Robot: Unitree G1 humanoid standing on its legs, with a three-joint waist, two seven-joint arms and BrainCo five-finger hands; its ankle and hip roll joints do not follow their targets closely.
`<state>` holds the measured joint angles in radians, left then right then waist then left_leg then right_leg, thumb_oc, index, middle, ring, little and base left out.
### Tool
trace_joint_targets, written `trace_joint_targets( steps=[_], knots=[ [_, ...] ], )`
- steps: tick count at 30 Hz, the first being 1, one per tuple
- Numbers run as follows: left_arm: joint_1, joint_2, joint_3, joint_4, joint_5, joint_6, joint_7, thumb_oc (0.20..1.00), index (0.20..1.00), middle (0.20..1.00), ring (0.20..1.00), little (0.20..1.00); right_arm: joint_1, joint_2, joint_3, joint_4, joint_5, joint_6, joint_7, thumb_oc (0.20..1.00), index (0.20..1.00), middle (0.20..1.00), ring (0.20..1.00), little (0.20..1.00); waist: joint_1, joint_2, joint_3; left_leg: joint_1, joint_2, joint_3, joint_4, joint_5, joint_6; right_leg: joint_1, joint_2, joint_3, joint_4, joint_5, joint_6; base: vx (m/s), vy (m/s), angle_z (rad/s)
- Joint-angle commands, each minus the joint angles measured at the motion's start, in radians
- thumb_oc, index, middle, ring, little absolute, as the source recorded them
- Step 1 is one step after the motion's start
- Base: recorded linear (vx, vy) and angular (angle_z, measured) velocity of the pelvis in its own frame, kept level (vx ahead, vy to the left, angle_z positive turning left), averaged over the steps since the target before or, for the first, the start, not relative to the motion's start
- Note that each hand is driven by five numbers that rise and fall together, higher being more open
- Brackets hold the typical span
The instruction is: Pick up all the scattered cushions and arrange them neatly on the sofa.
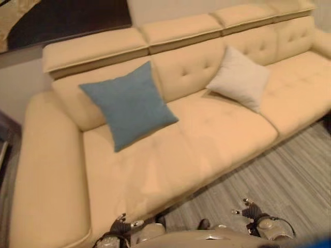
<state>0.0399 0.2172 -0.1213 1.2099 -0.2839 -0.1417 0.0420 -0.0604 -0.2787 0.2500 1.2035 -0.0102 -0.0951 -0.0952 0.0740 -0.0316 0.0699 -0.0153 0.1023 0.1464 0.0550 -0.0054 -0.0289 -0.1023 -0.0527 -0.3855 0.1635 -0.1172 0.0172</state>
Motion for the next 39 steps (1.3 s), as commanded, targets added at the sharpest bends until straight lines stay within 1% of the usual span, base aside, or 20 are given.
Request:
trace_joint_targets(
  steps=[1, 4, 5, 6, 8, 9, 11, 12, 14, 15, 18, 21, 22, 24, 30, 32, 35, 37, 38, 39],
  knots=[
    [-0.067, 0.001, -0.012, 0.005, 0.051, -0.019, -0.008, 1.0, 1.0, 1.0, 1.0, 1.0, -0.041, -0.011, 0.035, 0.004, 0.043, -0.021, -0.013, 1.0, 1.0, 1.0, 1.0, 1.0, -0.011, -0.03, 0.037, 0.026, -0.096, -0.044, 0.062, -0.081, -0.003, 0.134, -0.045, 0.043, -0.15, 0.081, 0.101, 0.0, -0.162, -0.34],
    [-0.076, -0.003, -0.021, -0.001, 0.052, -0.023, -0.005, 1.0, 1.0, 1.0, 1.0, 1.0, -0.041, -0.015, 0.037, 0.007, 0.055, -0.026, -0.012, 1.0, 1.0, 1.0, 1.0, 1.0, -0.006, -0.035, 0.044, 0.009, -0.103, -0.099, 0.09, -0.066, -0.018, 0.134, -0.03, 0.081, -0.17, 0.088, 0.095, -0.06, -0.089, -0.54],
    [-0.083, -0.011, -0.036, -0.004, 0.043, -0.023, -0.001, 1.0, 1.0, 1.0, 1.0, 1.0, -0.044, -0.019, 0.042, 0.015, 0.057, -0.026, -0.012, 1.0, 1.0, 1.0, 1.0, 1.0, 0.015, -0.039, 0.052, 0.001, -0.128, -0.232, 0.102, -0.056, -0.03, 0.129, -0.014, 0.124, -0.18, 0.099, 0.092, -0.08, -0.059, -0.85],
    [-0.083, -0.011, -0.036, -0.004, 0.043, -0.023, -0.001, 1.0, 1.0, 1.0, 1.0, 1.0, -0.043, -0.019, 0.042, 0.015, 0.057, -0.026, -0.012, 1.0, 1.0, 1.0, 1.0, 1.0, 0.015, -0.039, 0.052, 0.001, -0.128, -0.232, 0.102, -0.056, -0.03, 0.13, -0.014, 0.124, -0.18, 0.099, 0.092, -0.08, -0.043, -0.66],
    [-0.085, -0.018, -0.043, -0.005, 0.037, -0.026, 0.007, 1.0, 1.0, 1.0, 1.0, 1.0, -0.036, -0.022, 0.038, 0.018, 0.063, -0.028, -0.012, 1.0, 1.0, 1.0, 1.0, 1.0, 0.02, -0.042, 0.054, -0.003, -0.146, -0.311, 0.091, -0.054, -0.034, 0.119, -0.012, 0.157, -0.189, 0.118, 0.097, -0.1, 0.0, -0.8],
    [-0.094, -0.023, -0.05, -0.011, 0.037, -0.027, 0.016, 1.0, 1.0, 1.0, 1.0, 1.0, -0.032, -0.025, 0.024, 0.018, 0.075, -0.03, -0.014, 1.0, 1.0, 1.0, 1.0, 1.0, 0.008, -0.042, 0.052, 0.006, -0.151, -0.313, 0.044, -0.078, -0.023, 0.1, -0.019, 0.173, -0.196, 0.138, 0.11, -0.14, 0.039, -0.89],
    [-0.095, -0.023, -0.055, -0.008, 0.04, -0.027, 0.018, 1.0, 1.0, 1.0, 1.0, 1.0, -0.031, -0.023, 0.021, 0.019, 0.079, -0.031, -0.015, 1.0, 1.0, 1.0, 1.0, 1.0, 0.001, -0.039, 0.05, 0.012, -0.145, -0.292, 0.021, -0.078, -0.019, 0.092, -0.023, 0.177, -0.197, 0.147, 0.114, -0.11, 0.064, -0.64],
    [-0.102, -0.022, -0.064, -0.004, 0.053, -0.031, 0.02, 1.0, 1.0, 1.0, 1.0, 1.0, -0.037, -0.021, 0.018, 0.025, 0.083, -0.027, -0.017, 1.0, 1.0, 1.0, 1.0, 1.0, 0.004, -0.042, 0.053, 0.016, -0.164, -0.303, 0.015, -0.08, -0.006, 0.061, -0.034, 0.206, -0.197, 0.178, 0.13, -0.11, 0.081, -0.29],
    [-0.105, -0.02, -0.066, -0.004, 0.058, -0.031, 0.02, 1.0, 1.0, 1.0, 1.0, 1.0, -0.042, -0.019, 0.019, 0.027, 0.082, -0.029, -0.017, 1.0, 1.0, 1.0, 1.0, 1.0, 0.002, -0.041, 0.057, 0.017, -0.163, -0.292, -0.002, -0.076, -0.002, 0.049, -0.037, 0.21, -0.193, 0.187, 0.133, -0.11, 0.072, -0.43],
    [-0.11, -0.011, -0.067, 0.0, 0.066, -0.034, 0.023, 1.0, 1.0, 1.0, 1.0, 1.0, -0.051, -0.009, 0.026, 0.034, 0.074, -0.028, -0.018, 1.0, 1.0, 1.0, 1.0, 1.0, 0.008, -0.039, 0.065, 0.017, -0.165, -0.275, -0.013, -0.072, 0.008, 0.024, -0.044, 0.212, -0.18, 0.197, 0.149, -0.1, 0.059, -0.92],
    [-0.115, -0.001, -0.066, 0.008, 0.075, -0.033, 0.027, 1.0, 1.0, 1.0, 1.0, 1.0, -0.066, 0.001, 0.033, 0.03, 0.068, -0.027, -0.02, 1.0, 1.0, 1.0, 1.0, 1.0, 0.017, -0.037, 0.077, 0.017, -0.157, -0.246, -0.019, -0.065, 0.014, -0.002, -0.053, 0.19, -0.142, 0.198, 0.151, -0.09, 0.026, -0.87],
    [-0.118, 0.011, -0.053, 0.015, 0.087, -0.029, 0.031, 1.0, 1.0, 1.0, 1.0, 1.0, -0.07, 0.012, 0.037, 0.032, 0.05, -0.024, -0.027, 1.0, 1.0, 1.0, 1.0, 1.0, 0.061, -0.026, 0.088, 0.011, -0.127, -0.186, -0.022, -0.062, 0.014, 0.009, -0.115, -0.026, -0.08, 0.165, 0.144, -0.13, -0.027, -0.96],
    [-0.115, 0.013, -0.048, 0.015, 0.088, -0.027, 0.031, 1.0, 1.0, 1.0, 1.0, 1.0, -0.068, 0.014, 0.039, 0.033, 0.045, -0.025, -0.026, 1.0, 1.0, 1.0, 1.0, 1.0, 0.064, -0.025, 0.09, 0.013, -0.122, -0.177, -0.023, -0.06, 0.017, 0.017, -0.117, -0.053, -0.055, 0.147, 0.136, -0.04, -0.046, -0.74],
    [-0.114, 0.017, -0.048, 0.021, 0.092, -0.026, 0.031, 1.0, 1.0, 1.0, 1.0, 1.0, -0.059, 0.023, 0.038, 0.037, 0.054, -0.025, -0.018, 1.0, 1.0, 1.0, 1.0, 1.0, 0.057, -0.032, 0.08, 0.023, -0.123, -0.18, -0.026, -0.054, 0.019, 0.04, -0.08, 0.009, -0.049, 0.112, 0.126, 0.02, -0.13, -0.45],
    [-0.124, 0.004, -0.059, 0.024, 0.084, -0.029, 0.044, 1.0, 1.0, 1.0, 1.0, 1.0, -0.064, 0.016, 0.035, 0.029, 0.094, -0.033, -0.03, 1.0, 1.0, 1.0, 1.0, 1.0, 0.046, -0.04, 0.067, 0.003, -0.107, -0.174, -0.024, -0.038, -0.015, 0.063, -0.056, 0.013, -0.145, 0.123, 0.112, 0.04, -0.172, -0.03],
    [-0.126, -0.008, -0.063, 0.03, 0.085, -0.031, 0.043, 1.0, 1.0, 1.0, 1.0, 1.0, -0.062, 0.008, 0.032, 0.028, 0.107, -0.039, -0.031, 1.0, 1.0, 1.0, 1.0, 1.0, 0.032, -0.041, 0.066, -0.002, -0.088, -0.161, 0.028, -0.048, -0.039, 0.089, -0.046, 0.0, -0.182, 0.124, 0.105, 0.07, -0.178, 0.13],
    [-0.131, -0.017, -0.062, 0.025, 0.06, -0.033, 0.043, 1.0, 1.0, 1.0, 1.0, 1.0, -0.067, 0.002, 0.035, 0.031, 0.122, -0.046, -0.037, 1.0, 1.0, 1.0, 1.0, 1.0, 0.04, -0.046, 0.087, -0.036, -0.072, -0.168, 0.158, -0.02, -0.065, 0.13, -0.024, 0.0, -0.212, 0.118, 0.084, 0.08, -0.194, 0.19],
    [-0.134, -0.019, -0.074, 0.022, 0.057, -0.032, 0.041, 1.0, 1.0, 1.0, 1.0, 1.0, -0.071, 0.001, 0.042, 0.029, 0.119, -0.041, -0.038, 1.0, 1.0, 1.0, 1.0, 1.0, 0.056, -0.051, 0.098, -0.068, -0.107, -0.219, 0.18, -0.011, -0.059, 0.139, -0.017, 0.017, -0.215, 0.11, 0.079, 0.17, -0.14, -0.04],
    [-0.131, -0.021, -0.08, 0.022, 0.062, -0.03, 0.041, 1.0, 1.0, 1.0, 1.0, 1.0, -0.074, 0.0, 0.044, 0.031, 0.115, -0.041, -0.037, 1.0, 1.0, 1.0, 1.0, 1.0, 0.058, -0.058, 0.101, -0.11, -0.138, -0.202, 0.139, -0.034, -0.041, 0.151, -0.011, 0.022, -0.225, 0.106, 0.085, 0.18, -0.094, -0.28],
    [-0.131, -0.02, -0.08, 0.022, 0.062, -0.03, 0.041, 1.0, 1.0, 1.0, 1.0, 1.0, -0.073, 0.0, 0.044, 0.031, 0.116, -0.041, -0.037, 1.0, 1.0, 1.0, 1.0, 1.0, 0.059, -0.059, 0.102, -0.109, -0.138, -0.201, 0.138, -0.035, -0.041, 0.152, -0.011, 0.023, -0.225, 0.106, 0.085, 0.2, -0.086, -0.24]
  ],
)
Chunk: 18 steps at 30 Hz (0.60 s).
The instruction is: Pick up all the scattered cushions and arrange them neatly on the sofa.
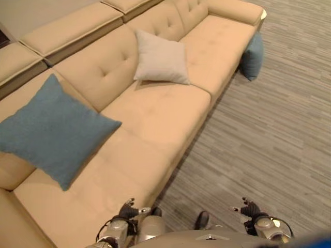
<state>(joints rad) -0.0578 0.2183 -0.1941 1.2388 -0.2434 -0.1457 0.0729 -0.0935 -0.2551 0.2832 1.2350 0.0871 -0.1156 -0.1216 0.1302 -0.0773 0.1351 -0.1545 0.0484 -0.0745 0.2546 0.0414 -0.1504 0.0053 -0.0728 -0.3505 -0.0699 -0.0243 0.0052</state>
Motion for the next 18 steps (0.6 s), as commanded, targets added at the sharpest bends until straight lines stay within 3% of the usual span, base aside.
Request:
trace_joint_targets(
  steps=[1, 6, 10, 12, 13, 16, 18],
  knots=[
    [-0.031, -0.02, -0.006, -0.007, 0.023, -0.026, 0.012, 1.0, 1.0, 1.0, 1.0, 1.0, -0.039, -0.021, 0.012, -0.001, 0.018, -0.02, -0.01, 1.0, 1.0, 1.0, 1.0, 1.0, 0.005, -0.015, 0.035, 0.018, -0.092, 0.039, -0.091, -0.075, 0.087, 0.052, 0.015, -0.01, 0.004, 0.009, 0.1, 0.18, -0.048, -0.1],
    [-0.011, -0.012, 0.019, 0.004, 0.035, -0.024, 0.011, 1.0, 1.0, 1.0, 1.0, 1.0, -0.048, -0.004, 0.026, -0.002, 0.017, -0.023, -0.008, 1.0, 1.0, 1.0, 1.0, 1.0, 0.058, -0.024, 0.024, -0.1, -0.128, 0.096, -0.175, 0.047, 0.097, 0.115, 0.085, 0.056, -0.011, -0.03, 0.103, 0.29, -0.054, -0.17],
    [0.001, -0.004, 0.033, 0.008, 0.032, -0.024, 0.011, 1.0, 1.0, 1.0, 1.0, 1.0, -0.051, 0.005, 0.03, -0.005, 0.011, -0.021, -0.003, 1.0, 1.0, 1.0, 1.0, 1.0, 0.079, -0.035, 0.013, -0.085, -0.131, 0.091, -0.175, 0.034, 0.112, 0.13, 0.092, 0.085, 0.005, -0.051, 0.1, 0.25, 0.042, -0.71],
    [0.011, 0.006, 0.043, 0.016, 0.028, -0.021, 0.014, 1.0, 1.0, 1.0, 1.0, 1.0, -0.063, 0.025, 0.034, -0.005, -0.002, -0.022, -0.003, 1.0, 1.0, 1.0, 1.0, 1.0, 0.099, -0.057, 0.0, -0.048, -0.14, 0.083, -0.16, -0.006, 0.144, 0.123, 0.067, 0.098, 0.115, -0.055, 0.124, 0.39, 0.128, -0.79],
    [0.01, 0.01, 0.039, 0.017, 0.033, -0.02, 0.015, 1.0, 1.0, 1.0, 1.0, 1.0, -0.065, 0.031, 0.033, -0.006, -0.01, -0.022, -0.002, 1.0, 1.0, 1.0, 1.0, 1.0, 0.108, -0.062, -0.001, -0.025, -0.141, 0.095, -0.157, -0.024, 0.157, 0.108, 0.045, 0.08, 0.191, -0.021, 0.155, 0.29, 0.098, -0.57],
    [-0.01, 0.031, 0.027, 0.001, 0.03, -0.021, 0.018, 1.0, 1.0, 1.0, 1.0, 1.0, -0.078, 0.039, 0.039, -0.028, -0.012, -0.023, 0.001, 1.0, 1.0, 1.0, 1.0, 1.0, 0.082, -0.05, 0.019, 0.05, -0.124, 0.088, -0.174, -0.046, 0.174, -0.001, 0.003, 0.051, 0.407, 0.089, 0.236, 0.26, 0.11, -0.3],
    [-0.028, 0.035, 0.01, -0.014, 0.03, -0.022, 0.021, 1.0, 1.0, 1.0, 1.0, 1.0, -0.086, 0.044, 0.034, -0.036, -0.011, -0.019, -0.003, 1.0, 1.0, 1.0, 1.0, 1.0, 0.065, -0.028, 0.024, 0.092, -0.108, 0.085, -0.181, -0.069, 0.179, -0.046, -0.05, -0.035, 0.488, 0.104, 0.232, 0.29, 0.112, 0.31]
  ],
)
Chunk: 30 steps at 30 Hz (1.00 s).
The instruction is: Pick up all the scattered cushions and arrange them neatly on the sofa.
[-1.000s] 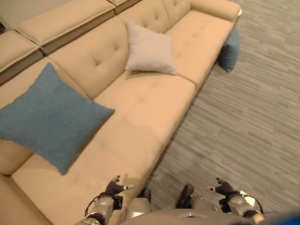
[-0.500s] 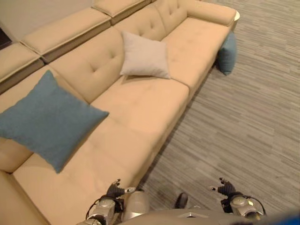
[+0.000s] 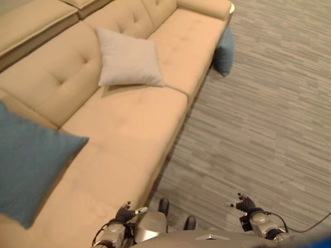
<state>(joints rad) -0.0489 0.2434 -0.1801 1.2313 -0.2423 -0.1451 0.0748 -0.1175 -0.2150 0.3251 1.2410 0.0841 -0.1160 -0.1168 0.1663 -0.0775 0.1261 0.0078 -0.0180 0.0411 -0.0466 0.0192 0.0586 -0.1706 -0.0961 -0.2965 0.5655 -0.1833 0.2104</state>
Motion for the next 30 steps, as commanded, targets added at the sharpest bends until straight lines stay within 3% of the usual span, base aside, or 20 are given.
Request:
trace_joint_targets(
  steps=[1, 4, 5, 7, 10, 14, 15, 16, 19, 21, 22, 23, 25, 27, 29, 30],
  knots=[
    [-0.049, 0.013, -0.012, -0.009, 0.032, -0.023, 0.02, 1.0, 1.0, 1.0, 1.0, 1.0, -0.061, 0.005, -0.005, -0.044, -0.013, -0.019, -0.011, 1.0, 1.0, 1.0, 1.0, 1.0, 0.026, -0.019, 0.031, -0.034, -0.032, -0.031, 0.1, -0.062, -0.031, 0.113, -0.072, -0.161, -0.186, 0.247, 0.0, 0.26, 0.053, 0.19],
    [-0.057, 0.016, -0.02, -0.015, 0.039, -0.023, 0.016, 1.0, 1.0, 1.0, 1.0, 1.0, -0.061, 0.005, -0.002, -0.047, -0.016, -0.02, -0.009, 1.0, 1.0, 1.0, 1.0, 1.0, 0.021, -0.016, 0.035, 0.002, -0.028, -0.046, 0.073, -0.073, -0.038, 0.108, -0.08, -0.194, -0.293, 0.23, -0.025, 0.27, -0.049, 0.1],
    [-0.06, 0.016, -0.022, -0.012, 0.051, -0.024, 0.013, 1.0, 1.0, 1.0, 1.0, 1.0, -0.066, 0.007, 0.004, -0.06, -0.015, -0.021, -0.009, 1.0, 1.0, 1.0, 1.0, 1.0, 0.016, -0.018, 0.037, 0.017, -0.026, -0.059, 0.069, -0.084, -0.049, 0.085, -0.08, -0.179, -0.417, 0.245, -0.032, 0.37, -0.126, 0.33],
    [-0.064, 0.016, -0.022, -0.009, 0.053, -0.025, 0.016, 1.0, 1.0, 1.0, 1.0, 1.0, -0.074, 0.008, 0.012, -0.069, -0.013, -0.022, -0.009, 1.0, 1.0, 1.0, 1.0, 1.0, 0.006, -0.019, 0.037, 0.046, -0.019, -0.085, 0.061, -0.102, -0.059, 0.057, -0.062, -0.112, -0.524, 0.267, -0.031, 0.35, -0.114, 0.29],
    [-0.063, 0.01, -0.017, 0.008, 0.049, -0.03, 0.02, 1.0, 1.0, 1.0, 1.0, 1.0, -0.079, 0.012, 0.017, -0.072, -0.015, -0.02, -0.011, 1.0, 1.0, 1.0, 1.0, 1.0, -0.014, -0.016, 0.03, 0.076, -0.004, -0.124, 0.061, -0.13, -0.071, 0.013, -0.075, -0.054, -0.579, 0.313, -0.015, 0.34, -0.12, 0.49],
    [-0.041, 0.001, -0.003, 0.036, 0.055, -0.027, 0.019, 1.0, 1.0, 1.0, 1.0, 1.0, -0.055, 0.014, 0.025, -0.064, -0.018, -0.019, -0.001, 1.0, 1.0, 1.0, 1.0, 1.0, -0.03, -0.024, -0.003, 0.129, 0.017, -0.163, 0.085, -0.154, -0.09, 0.035, -0.059, -0.04, -0.575, 0.314, -0.031, 0.33, -0.141, 0.27],
    [-0.029, -0.006, -0.002, 0.042, 0.045, -0.023, 0.015, 1.0, 1.0, 1.0, 1.0, 1.0, -0.041, 0.009, 0.021, -0.059, -0.005, -0.02, -0.001, 1.0, 1.0, 1.0, 1.0, 1.0, -0.03, -0.021, -0.013, 0.109, 0.033, -0.188, 0.199, -0.118, -0.124, 0.063, -0.035, -0.05, -0.574, 0.29, -0.057, 0.36, -0.401, 0.36],
    [-0.051, -0.012, -0.023, 0.033, 0.03, -0.022, 0.015, 1.0, 1.0, 1.0, 1.0, 1.0, -0.049, -0.007, 0.025, -0.07, 0.031, -0.032, -0.014, 1.0, 1.0, 1.0, 1.0, 1.0, -0.002, -0.039, 0.049, -0.08, 0.03, -0.163, 0.504, -0.032, -0.149, 0.128, -0.028, -0.067, -0.602, 0.263, -0.099, 0.26, -0.355, 0.52],
    [-0.061, -0.013, -0.029, 0.028, 0.022, -0.022, 0.015, 1.0, 1.0, 1.0, 1.0, 1.0, -0.057, -0.011, 0.027, -0.067, 0.037, -0.032, -0.015, 1.0, 1.0, 1.0, 1.0, 1.0, 0.003, -0.046, 0.062, -0.118, 0.037, -0.133, 0.544, -0.032, -0.142, 0.145, -0.024, -0.087, -0.609, 0.248, -0.109, 0.09, -0.185, 0.5],
    [-0.075, -0.019, -0.046, 0.02, 0.024, -0.023, 0.011, 1.0, 1.0, 1.0, 1.0, 1.0, -0.062, -0.014, 0.021, -0.058, 0.056, -0.028, -0.018, 1.0, 1.0, 1.0, 1.0, 1.0, 0.011, -0.047, 0.068, -0.194, 0.021, -0.07, 0.468, -0.069, -0.127, 0.194, -0.009, -0.111, -0.639, 0.214, -0.111, 0.29, -0.123, 0.1],
    [-0.069, -0.021, -0.047, 0.019, 0.029, -0.023, 0.011, 1.0, 1.0, 1.0, 1.0, 1.0, -0.054, -0.014, 0.01, -0.056, 0.062, -0.031, -0.016, 1.0, 1.0, 1.0, 1.0, 1.0, 0.005, -0.042, 0.059, -0.204, 0.014, -0.029, 0.353, -0.079, -0.116, 0.208, 0.001, -0.12, -0.646, 0.197, -0.105, 0.4, -0.032, 0.27],
    [-0.067, -0.024, -0.048, 0.017, 0.039, -0.023, 0.012, 1.0, 1.0, 1.0, 1.0, 1.0, -0.052, -0.013, 0.008, -0.055, 0.059, -0.03, -0.018, 1.0, 1.0, 1.0, 1.0, 1.0, 0.0, -0.033, 0.049, -0.213, 0.012, 0.0, 0.262, -0.046, -0.113, 0.218, 0.015, -0.128, -0.649, 0.185, -0.103, 0.3, -0.003, 0.43],
    [-0.066, -0.024, -0.046, 0.015, 0.045, -0.021, 0.011, 1.0, 1.0, 1.0, 1.0, 1.0, -0.047, -0.012, 0.005, -0.05, 0.057, -0.029, -0.019, 1.0, 1.0, 1.0, 1.0, 1.0, 0.0, -0.026, 0.038, -0.216, 0.014, 0.014, 0.211, -0.033, -0.118, 0.237, 0.032, -0.128, -0.653, 0.162, -0.097, 0.19, 0.007, 0.59],
    [-0.063, -0.026, -0.047, 0.014, 0.057, -0.018, 0.009, 1.0, 1.0, 1.0, 1.0, 1.0, -0.042, -0.014, 0.004, -0.046, 0.053, -0.028, -0.019, 1.0, 1.0, 1.0, 1.0, 1.0, -0.001, -0.021, 0.034, -0.231, 0.01, 0.046, 0.158, 0.029, -0.114, 0.24, 0.042, -0.133, -0.653, 0.159, -0.102, 0.23, 0.033, 0.15],
    [-0.048, -0.018, -0.03, 0.016, 0.058, -0.021, 0.007, 1.0, 1.0, 1.0, 1.0, 1.0, -0.031, -0.006, 0.003, -0.038, 0.037, -0.025, -0.013, 1.0, 1.0, 1.0, 1.0, 1.0, 0.01, -0.035, 0.018, -0.201, -0.012, 0.036, 0.132, 0.024, -0.107, 0.267, 0.049, -0.135, -0.639, 0.137, -0.097, 0.48, 0.086, -0.09],
    [-0.037, -0.009, -0.02, 0.013, 0.044, -0.023, 0.008, 1.0, 1.0, 1.0, 1.0, 1.0, -0.03, 0.003, 0.012, -0.037, 0.019, -0.023, -0.009, 1.0, 1.0, 1.0, 1.0, 1.0, 0.024, -0.042, 0.011, -0.184, -0.039, -0.004, 0.142, 0.007, -0.094, 0.257, 0.034, -0.132, -0.561, 0.126, -0.093, 0.41, 0.139, -0.01]
  ],
)
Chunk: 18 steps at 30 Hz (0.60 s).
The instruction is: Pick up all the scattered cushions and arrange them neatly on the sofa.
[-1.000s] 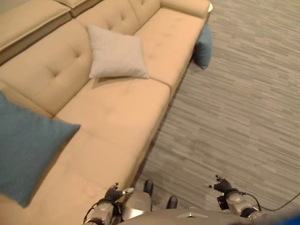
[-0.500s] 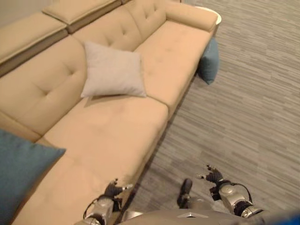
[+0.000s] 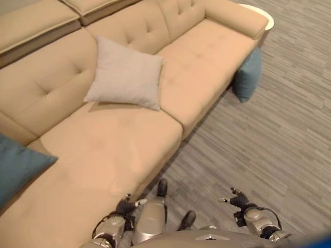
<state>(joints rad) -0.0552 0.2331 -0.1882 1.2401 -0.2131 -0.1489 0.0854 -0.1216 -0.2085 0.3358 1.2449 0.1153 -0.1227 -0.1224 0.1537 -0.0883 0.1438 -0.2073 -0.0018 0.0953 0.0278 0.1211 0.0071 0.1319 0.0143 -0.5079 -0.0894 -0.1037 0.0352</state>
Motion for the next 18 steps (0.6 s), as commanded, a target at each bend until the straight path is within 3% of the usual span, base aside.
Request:
trace_joint_targets(
  steps=[1, 3, 6, 8, 11, 14, 16, 17, 18],
  knots=[
    [-0.03, 0.003, -0.008, 0.009, 0.012, -0.018, -0.003, 1.0, 1.0, 1.0, 1.0, 1.0, -0.027, 0.0, -0.001, -0.041, -0.013, -0.015, 0.0, 1.0, 1.0, 1.0, 1.0, 1.0, 0.042, -0.035, -0.01, 0.045, -0.057, -0.058, 0.066, -0.108, -0.036, -0.045, -0.085, 0.073, 0.129, 0.04, 0.092, 0.45, 0.233, 0.14],
    [-0.03, 0.01, -0.002, 0.004, -0.001, -0.017, -0.002, 1.0, 1.0, 1.0, 1.0, 1.0, -0.038, 0.01, 0.001, -0.04, -0.031, -0.009, 0.004, 1.0, 1.0, 1.0, 1.0, 1.0, 0.067, -0.032, -0.004, 0.094, -0.075, -0.085, 0.067, -0.15, 0.006, -0.106, -0.159, 0.057, 0.33, 0.104, 0.144, 0.34, 0.226, 0.15],
    [-0.044, 0.022, -0.017, -0.003, 0.002, -0.016, -0.002, 1.0, 1.0, 1.0, 1.0, 1.0, -0.049, 0.013, 0.006, -0.052, -0.035, -0.012, 0.001, 1.0, 1.0, 1.0, 1.0, 1.0, 0.042, -0.009, 0.008, 0.139, -0.076, -0.148, 0.06, -0.166, 0.034, -0.195, -0.16, 0.13, 0.524, 0.145, 0.15, 0.3, 0.143, 0.26],
    [-0.05, 0.027, -0.024, -0.011, 0.003, -0.017, -0.002, 1.0, 1.0, 1.0, 1.0, 1.0, -0.05, 0.011, 0.009, -0.055, -0.031, -0.01, 0.005, 1.0, 1.0, 1.0, 1.0, 1.0, 0.035, -0.005, 0.004, 0.169, -0.081, -0.189, 0.046, -0.179, 0.036, -0.227, -0.153, 0.16, 0.487, 0.142, 0.133, 0.35, 0.02, 1.03],
    [-0.056, 0.028, -0.035, -0.014, 0.006, -0.026, -0.003, 1.0, 1.0, 1.0, 1.0, 1.0, -0.049, 0.004, 0.019, -0.068, -0.028, -0.014, 0.01, 1.0, 1.0, 1.0, 1.0, 1.0, 0.016, -0.009, 0.005, 0.201, -0.083, -0.261, 0.042, -0.204, 0.02, -0.272, -0.171, 0.233, 0.285, 0.149, 0.119, 0.35, -0.083, 0.73],
    [-0.071, 0.026, -0.05, -0.009, 0.006, -0.031, 0.001, 1.0, 1.0, 1.0, 1.0, 1.0, -0.053, -0.005, 0.024, -0.073, -0.016, -0.014, 0.009, 1.0, 1.0, 1.0, 1.0, 1.0, -0.026, -0.002, 0.009, 0.231, -0.08, -0.346, 0.052, -0.224, 0.004, -0.315, -0.138, 0.397, 0.145, 0.175, 0.125, 0.32, -0.085, 0.94],
    [-0.079, 0.025, -0.052, -0.009, 0.003, -0.032, 0.003, 1.0, 1.0, 1.0, 1.0, 1.0, -0.053, -0.006, 0.024, -0.074, -0.013, -0.013, 0.01, 1.0, 1.0, 1.0, 1.0, 1.0, -0.035, -0.002, 0.01, 0.24, -0.077, -0.365, 0.061, -0.23, -0.002, -0.324, -0.137, 0.405, 0.143, 0.183, 0.13, 0.29, -0.106, 1.29],
    [-0.076, 0.018, -0.05, 0.001, -0.01, -0.033, 0.002, 1.0, 1.0, 1.0, 1.0, 1.0, -0.045, -0.006, 0.019, -0.067, -0.013, -0.007, 0.01, 1.0, 1.0, 1.0, 1.0, 1.0, -0.037, -0.015, -0.005, 0.259, -0.071, -0.404, 0.085, -0.238, -0.018, -0.283, -0.143, 0.349, 0.146, 0.172, 0.129, 0.27, -0.138, 1.46],
    [-0.075, 0.018, -0.05, 0.0, -0.01, -0.032, 0.002, 1.0, 1.0, 1.0, 1.0, 1.0, -0.045, -0.006, 0.019, -0.067, -0.013, -0.007, 0.01, 1.0, 1.0, 1.0, 1.0, 1.0, -0.038, -0.014, -0.004, 0.26, -0.071, -0.406, 0.085, -0.239, -0.018, -0.281, -0.142, 0.347, 0.145, 0.172, 0.128, 0.37, -0.181, 1.45]
  ],
)
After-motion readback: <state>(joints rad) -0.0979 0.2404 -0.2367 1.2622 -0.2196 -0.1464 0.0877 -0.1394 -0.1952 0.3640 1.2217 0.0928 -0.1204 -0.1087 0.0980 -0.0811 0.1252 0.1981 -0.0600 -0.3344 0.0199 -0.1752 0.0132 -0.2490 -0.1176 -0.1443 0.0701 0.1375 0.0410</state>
